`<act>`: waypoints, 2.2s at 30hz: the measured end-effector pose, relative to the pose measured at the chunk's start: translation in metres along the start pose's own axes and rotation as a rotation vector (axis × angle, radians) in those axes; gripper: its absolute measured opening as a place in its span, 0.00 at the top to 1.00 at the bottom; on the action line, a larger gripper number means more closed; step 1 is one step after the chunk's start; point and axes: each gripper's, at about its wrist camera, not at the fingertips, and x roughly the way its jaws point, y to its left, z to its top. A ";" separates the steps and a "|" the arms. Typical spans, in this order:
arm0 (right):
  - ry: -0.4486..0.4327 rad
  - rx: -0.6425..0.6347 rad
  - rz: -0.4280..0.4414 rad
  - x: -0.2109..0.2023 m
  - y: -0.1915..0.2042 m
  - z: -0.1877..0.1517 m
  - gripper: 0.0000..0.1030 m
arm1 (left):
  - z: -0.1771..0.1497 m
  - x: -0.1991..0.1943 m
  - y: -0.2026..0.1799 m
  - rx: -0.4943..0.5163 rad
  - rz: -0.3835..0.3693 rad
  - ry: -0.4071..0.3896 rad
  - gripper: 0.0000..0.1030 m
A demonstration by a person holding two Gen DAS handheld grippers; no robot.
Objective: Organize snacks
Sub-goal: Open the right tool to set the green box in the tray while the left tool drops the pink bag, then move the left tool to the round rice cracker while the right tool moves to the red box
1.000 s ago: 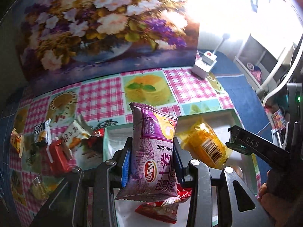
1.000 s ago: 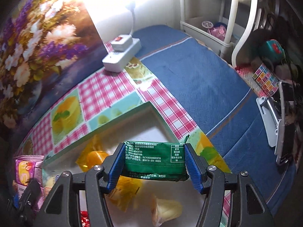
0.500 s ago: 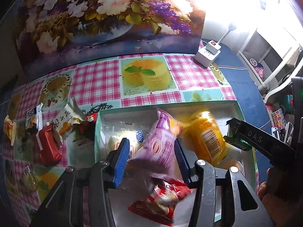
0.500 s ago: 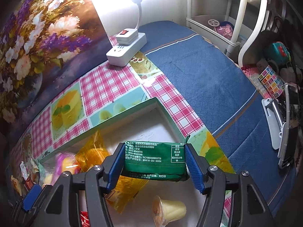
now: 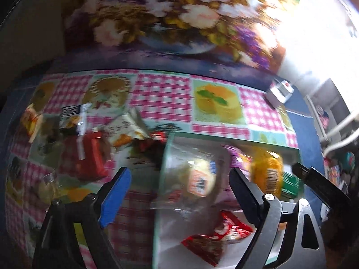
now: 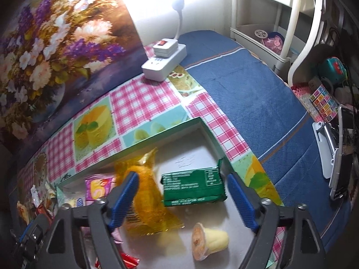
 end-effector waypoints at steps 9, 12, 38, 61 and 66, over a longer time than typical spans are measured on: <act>-0.067 -0.133 0.036 -0.019 0.042 -0.018 0.00 | -0.002 -0.015 0.047 -0.042 0.146 -0.057 0.12; -0.097 -0.163 0.096 -0.029 0.057 -0.026 0.00 | -0.001 -0.025 0.059 -0.051 0.186 -0.091 0.12; 0.006 -0.468 0.420 -0.052 0.210 -0.115 0.00 | -0.036 -0.056 0.228 -0.428 0.393 -0.084 0.12; 0.004 -0.638 0.373 0.002 0.271 -0.145 0.06 | -0.050 0.038 0.244 -0.541 0.217 0.120 0.12; 0.004 -0.626 0.369 0.010 0.273 -0.141 0.10 | -0.045 0.047 0.238 -0.517 0.217 0.121 0.17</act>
